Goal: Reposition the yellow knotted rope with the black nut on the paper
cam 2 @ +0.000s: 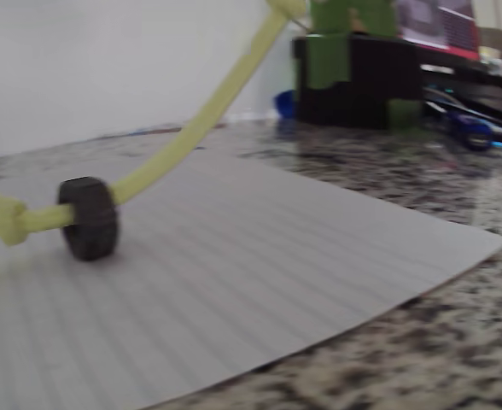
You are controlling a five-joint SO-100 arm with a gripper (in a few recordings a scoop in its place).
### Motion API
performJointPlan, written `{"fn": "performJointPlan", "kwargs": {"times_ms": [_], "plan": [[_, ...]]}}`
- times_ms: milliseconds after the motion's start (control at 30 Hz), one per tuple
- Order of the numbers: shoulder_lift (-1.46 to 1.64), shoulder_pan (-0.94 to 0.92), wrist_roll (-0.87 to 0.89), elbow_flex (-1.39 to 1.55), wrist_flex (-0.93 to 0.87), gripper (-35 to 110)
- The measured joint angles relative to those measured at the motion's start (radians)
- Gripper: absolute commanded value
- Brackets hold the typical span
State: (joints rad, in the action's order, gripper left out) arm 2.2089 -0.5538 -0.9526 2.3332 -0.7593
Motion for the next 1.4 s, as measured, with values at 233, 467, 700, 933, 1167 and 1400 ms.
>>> {"fn": "performJointPlan", "kwargs": {"times_ms": [233, 467, 700, 933, 1167, 1400], "plan": [[0.216, -0.158, -0.179, 0.017, -0.087, 0], [0.290, -0.199, -0.169, 0.018, -0.132, 0], [0.408, -0.086, 0.097, 0.049, -0.133, 0], [0.626, 0.095, 0.436, 0.115, -0.224, 0], [0.833, 0.285, 0.758, 0.175, -0.314, 0], [0.884, 0.417, 0.798, 0.179, -0.299, 0]]}}
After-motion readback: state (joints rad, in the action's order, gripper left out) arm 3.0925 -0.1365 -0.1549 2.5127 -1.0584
